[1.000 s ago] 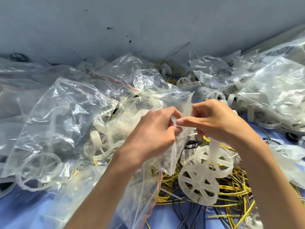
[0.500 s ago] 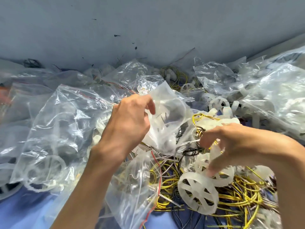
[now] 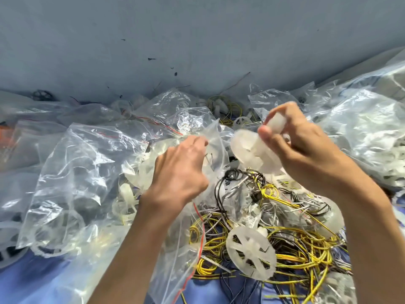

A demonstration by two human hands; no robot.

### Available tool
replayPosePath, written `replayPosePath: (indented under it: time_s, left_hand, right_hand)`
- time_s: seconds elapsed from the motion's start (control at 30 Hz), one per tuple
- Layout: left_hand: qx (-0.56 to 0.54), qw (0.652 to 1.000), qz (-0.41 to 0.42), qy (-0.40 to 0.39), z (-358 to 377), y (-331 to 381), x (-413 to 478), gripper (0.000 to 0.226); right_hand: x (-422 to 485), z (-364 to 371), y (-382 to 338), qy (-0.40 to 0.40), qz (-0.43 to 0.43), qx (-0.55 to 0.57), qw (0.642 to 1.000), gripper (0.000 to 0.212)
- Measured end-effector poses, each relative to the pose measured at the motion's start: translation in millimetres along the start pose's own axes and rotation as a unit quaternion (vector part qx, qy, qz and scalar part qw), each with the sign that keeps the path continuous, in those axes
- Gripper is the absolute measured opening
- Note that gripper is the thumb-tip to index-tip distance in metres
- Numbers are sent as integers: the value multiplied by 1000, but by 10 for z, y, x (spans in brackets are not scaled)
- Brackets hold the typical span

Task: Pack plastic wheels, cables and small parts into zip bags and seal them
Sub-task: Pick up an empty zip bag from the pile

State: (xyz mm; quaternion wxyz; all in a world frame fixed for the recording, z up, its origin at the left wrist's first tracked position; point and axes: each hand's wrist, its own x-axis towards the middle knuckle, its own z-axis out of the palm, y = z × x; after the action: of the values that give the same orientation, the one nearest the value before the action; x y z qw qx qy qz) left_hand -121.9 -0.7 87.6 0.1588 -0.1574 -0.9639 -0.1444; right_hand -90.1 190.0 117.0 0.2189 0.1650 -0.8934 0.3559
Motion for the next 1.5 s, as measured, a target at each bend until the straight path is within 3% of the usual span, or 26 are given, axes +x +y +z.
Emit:
replayPosePath:
  time_s: [0.07, 0.13, 0.23, 0.43, 0.57, 0.73, 0.9, 1.0, 1.07, 1.2, 1.3, 1.4, 1.5]
  left_hand:
    - [-31, 999, 32, -25, 9, -8, 5, 49]
    - [-138, 987, 42, -71, -9, 16, -2, 40]
    - [-290, 950, 36, -112, -63, 18, 0, 34]
    - [-299, 943, 51, -135, -96, -21, 22, 32]
    - [-305, 945, 29, -117, -150, -42, 13, 57]
    - [-287, 948, 65, -120, -184, 73, -49, 63]
    - [-293, 952, 50, -79, -201, 113, -66, 69]
    - [-311, 948, 51, -53, -237, 121, -72, 56]
    - [-303, 951, 51, -40, -260, 141, -89, 56]
    - [-321, 944, 71, -37, -311, 149, -116, 56]
    - [-313, 931, 154, -108, -365, 152, -157, 58]
    - [-338, 903, 202, -175, -408, 97, -164, 64]
    - [-327, 917, 187, -130, -395, -105, -98, 77]
  right_hand:
    - [8, 58, -87, 19, -7, 80, 997, 17]
    - [1, 133, -161, -35, -8, 123, 992, 23]
    - [-12, 195, -215, -91, -10, 90, 992, 35]
    - [-6, 183, -153, -92, 21, 46, 994, 23]
    - [8, 222, -44, -130, 51, -36, 990, 21]
    - [20, 294, -48, -144, 4, -157, 977, 23]
    - [35, 315, -62, -244, -48, -125, 961, 15]
    - [4, 364, -15, -301, 12, -171, 938, 42]
    - [-6, 385, -32, -299, 35, -205, 931, 50]
    - [0, 366, -112, -301, 9, -134, 944, 42]
    - [-17, 347, -120, -303, 6, -98, 948, 8]
    - [-22, 347, -75, -312, 12, -55, 948, 30]
    - [-8, 361, -47, -330, 32, -29, 943, 103]
